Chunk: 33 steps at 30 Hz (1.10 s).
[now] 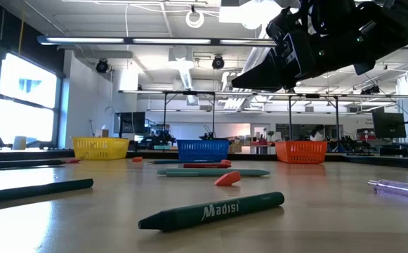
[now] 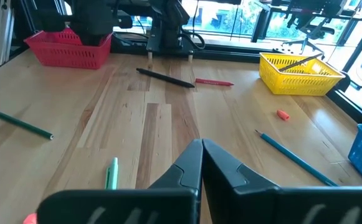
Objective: Sort crayons/erasers/pens/pencils in bins
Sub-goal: Put the orange eraser into the red bin, then put the light blue pen into the orange bin
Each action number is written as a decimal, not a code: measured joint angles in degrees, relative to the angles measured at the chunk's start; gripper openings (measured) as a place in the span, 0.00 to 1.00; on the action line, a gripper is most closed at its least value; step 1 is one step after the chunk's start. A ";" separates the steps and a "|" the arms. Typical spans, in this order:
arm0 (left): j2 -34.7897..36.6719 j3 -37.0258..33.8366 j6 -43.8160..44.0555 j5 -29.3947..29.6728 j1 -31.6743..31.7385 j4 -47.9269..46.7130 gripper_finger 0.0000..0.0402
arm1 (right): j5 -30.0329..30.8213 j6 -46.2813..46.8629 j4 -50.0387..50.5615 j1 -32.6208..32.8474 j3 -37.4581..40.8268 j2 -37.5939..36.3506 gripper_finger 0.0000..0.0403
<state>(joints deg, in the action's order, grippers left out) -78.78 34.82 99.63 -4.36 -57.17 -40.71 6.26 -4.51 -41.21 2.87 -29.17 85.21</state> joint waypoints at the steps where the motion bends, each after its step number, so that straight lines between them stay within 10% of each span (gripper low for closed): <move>1: 0.00 -0.01 -0.13 0.00 0.00 0.00 0.01 | 0.00 0.00 0.02 0.00 0.00 0.00 0.00; 27: 0.02 10.13 -15.75 -13.02 2.03 -10.72 0.26 | 0.04 -0.01 -0.11 0.02 0.00 0.00 0.00; 33: 0.28 13.11 -26.96 -5.70 2.84 -4.95 0.21 | 0.02 -0.02 -0.35 0.02 0.00 0.02 0.00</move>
<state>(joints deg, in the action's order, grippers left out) -78.50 47.93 72.67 -10.06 -54.33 -45.66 6.28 -4.54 -41.56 2.89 -29.17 85.23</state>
